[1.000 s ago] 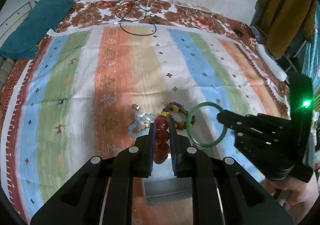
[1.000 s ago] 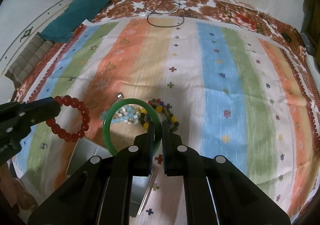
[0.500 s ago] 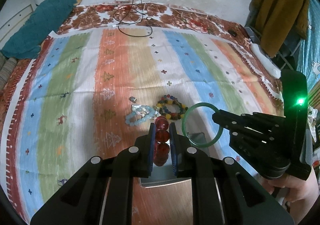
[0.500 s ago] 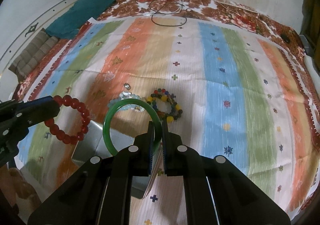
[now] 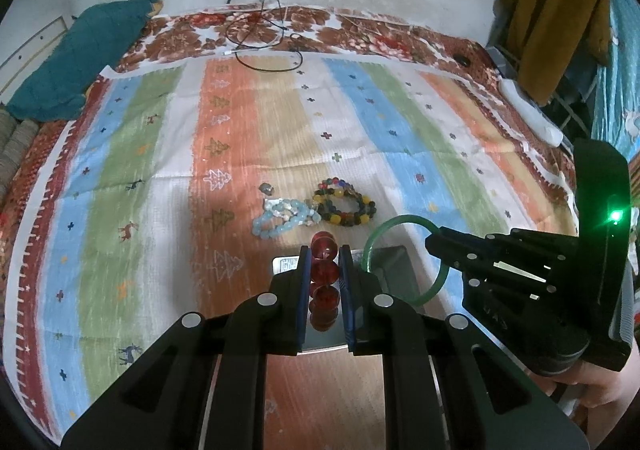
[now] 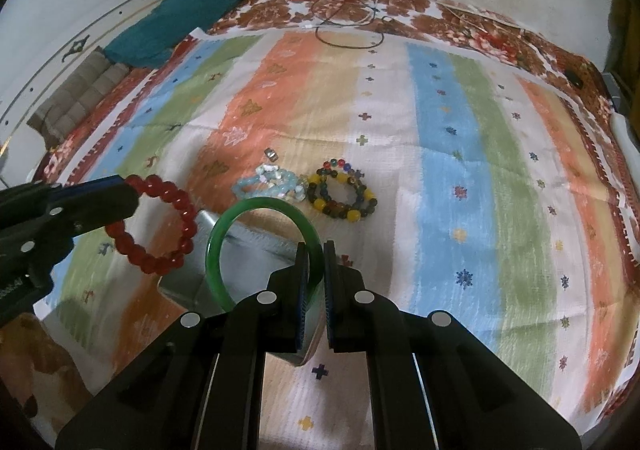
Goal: Organize jewelry
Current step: 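Carry both bracelets over the tin and open both tools to drop them, then move the left tool to the light blue bracelet while the right approaches the multicolour bracelet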
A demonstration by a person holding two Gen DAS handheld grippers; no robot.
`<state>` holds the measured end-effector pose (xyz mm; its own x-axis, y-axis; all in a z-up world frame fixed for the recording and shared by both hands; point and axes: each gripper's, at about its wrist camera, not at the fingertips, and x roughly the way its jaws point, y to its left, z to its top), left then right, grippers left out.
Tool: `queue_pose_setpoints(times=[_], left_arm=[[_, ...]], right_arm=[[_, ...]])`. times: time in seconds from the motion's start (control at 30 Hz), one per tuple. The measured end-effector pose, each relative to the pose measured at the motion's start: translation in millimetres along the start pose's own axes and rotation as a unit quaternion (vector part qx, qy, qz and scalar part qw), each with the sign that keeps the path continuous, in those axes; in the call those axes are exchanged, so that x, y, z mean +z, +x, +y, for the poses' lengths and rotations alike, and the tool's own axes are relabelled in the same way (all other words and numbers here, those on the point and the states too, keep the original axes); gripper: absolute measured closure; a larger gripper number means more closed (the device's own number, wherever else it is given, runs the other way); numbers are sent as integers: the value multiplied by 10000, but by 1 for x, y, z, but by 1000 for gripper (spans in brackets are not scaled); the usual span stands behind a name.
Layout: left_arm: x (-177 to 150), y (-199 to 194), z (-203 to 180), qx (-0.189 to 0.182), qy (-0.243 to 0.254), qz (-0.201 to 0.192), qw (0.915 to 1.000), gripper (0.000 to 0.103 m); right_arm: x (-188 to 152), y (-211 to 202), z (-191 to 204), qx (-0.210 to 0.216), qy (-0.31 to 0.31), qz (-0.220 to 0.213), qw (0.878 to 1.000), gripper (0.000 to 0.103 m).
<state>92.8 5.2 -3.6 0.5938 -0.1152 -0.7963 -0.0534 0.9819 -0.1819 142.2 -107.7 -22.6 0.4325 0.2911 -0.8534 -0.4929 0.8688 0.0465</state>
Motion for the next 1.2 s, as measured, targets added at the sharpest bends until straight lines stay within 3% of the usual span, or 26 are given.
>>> queue_pose_setpoints(times=[0.27, 0.3, 0.33, 0.37, 0.53, 0.73, 1.2], left_arm=[[-2, 6, 2, 35, -107, 166, 9998, 89], [-1, 7, 4, 48, -178, 169, 9997, 86], [1, 5, 7, 78, -252, 144, 9995, 84], [1, 4, 10, 114, -303, 116, 9994, 79], [4, 6, 27, 269, -554, 148, 9980, 74], [8, 18, 35, 414, -662, 241, 9967, 59], [27, 48, 40, 783, -545, 388, 9947, 47]], right_arm=[[-1, 1, 3, 114, -25, 31, 9999, 92], [0, 1, 2, 180, 56, 38, 9998, 82], [1, -2, 1, 142, 80, -16, 9999, 66], [2, -4, 0, 48, 68, -85, 9999, 61], [6, -2, -18, -159, 332, -53, 9993, 60], [13, 9, -37, -141, 692, 89, 9975, 60], [32, 35, -32, -318, 440, 279, 9981, 49]])
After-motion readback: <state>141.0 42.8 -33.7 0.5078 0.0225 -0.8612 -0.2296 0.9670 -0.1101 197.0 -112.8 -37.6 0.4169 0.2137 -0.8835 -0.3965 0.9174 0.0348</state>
